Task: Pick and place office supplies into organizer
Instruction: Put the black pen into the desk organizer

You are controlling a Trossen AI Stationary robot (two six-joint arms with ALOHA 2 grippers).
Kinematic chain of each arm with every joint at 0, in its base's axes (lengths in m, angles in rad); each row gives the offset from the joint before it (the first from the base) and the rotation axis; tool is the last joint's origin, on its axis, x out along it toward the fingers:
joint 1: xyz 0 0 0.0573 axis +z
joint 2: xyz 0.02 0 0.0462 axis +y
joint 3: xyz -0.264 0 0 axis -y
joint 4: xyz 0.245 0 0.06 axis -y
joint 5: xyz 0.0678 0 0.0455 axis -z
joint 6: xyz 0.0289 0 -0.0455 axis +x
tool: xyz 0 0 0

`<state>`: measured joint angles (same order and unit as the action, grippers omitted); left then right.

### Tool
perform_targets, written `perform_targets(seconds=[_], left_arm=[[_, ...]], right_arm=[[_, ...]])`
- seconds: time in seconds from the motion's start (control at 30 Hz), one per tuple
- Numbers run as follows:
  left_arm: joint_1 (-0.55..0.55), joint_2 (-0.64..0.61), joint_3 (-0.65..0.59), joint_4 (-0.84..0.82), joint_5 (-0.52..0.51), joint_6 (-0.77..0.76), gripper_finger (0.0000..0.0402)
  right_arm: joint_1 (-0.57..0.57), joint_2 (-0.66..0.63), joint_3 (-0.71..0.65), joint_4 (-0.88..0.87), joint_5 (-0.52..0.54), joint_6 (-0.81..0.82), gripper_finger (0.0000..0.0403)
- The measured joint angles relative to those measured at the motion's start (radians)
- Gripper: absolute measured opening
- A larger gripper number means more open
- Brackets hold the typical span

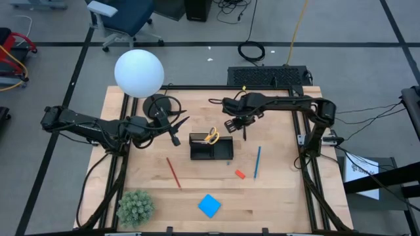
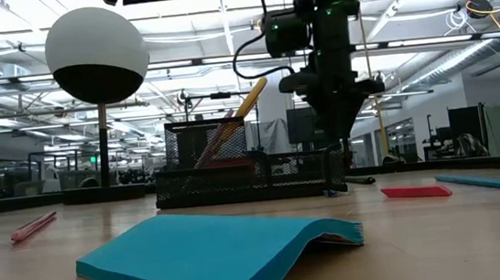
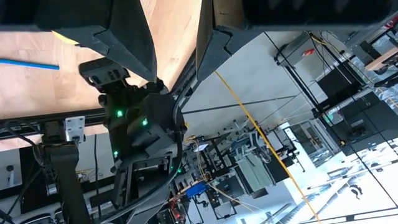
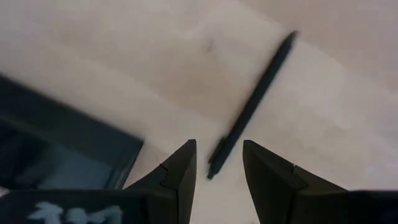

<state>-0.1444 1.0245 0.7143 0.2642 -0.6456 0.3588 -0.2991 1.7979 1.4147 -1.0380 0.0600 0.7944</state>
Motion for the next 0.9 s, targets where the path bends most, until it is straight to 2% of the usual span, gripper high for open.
perform_targets(seconds=[0.2, 0.6, 0.9], left_arm=[[0.0, 0.0, 0.0, 0.0, 0.0, 0.0, 0.012], [0.0, 0.0, 0.0, 0.0, 0.0, 0.0, 0.012], [0.0, 0.0, 0.0, 0.0, 0.0, 0.0, 0.012]], right_arm=[[0.007, -0.006, 0.0, 0.006, 0.1, 0.105, 0.0123], [0.009, -0.006, -0.142, 0.025, 0.096, 0.163, 0.0123], [0.009, -0.006, -0.25, 0.231, 0.04, 0.162, 0.0123]])
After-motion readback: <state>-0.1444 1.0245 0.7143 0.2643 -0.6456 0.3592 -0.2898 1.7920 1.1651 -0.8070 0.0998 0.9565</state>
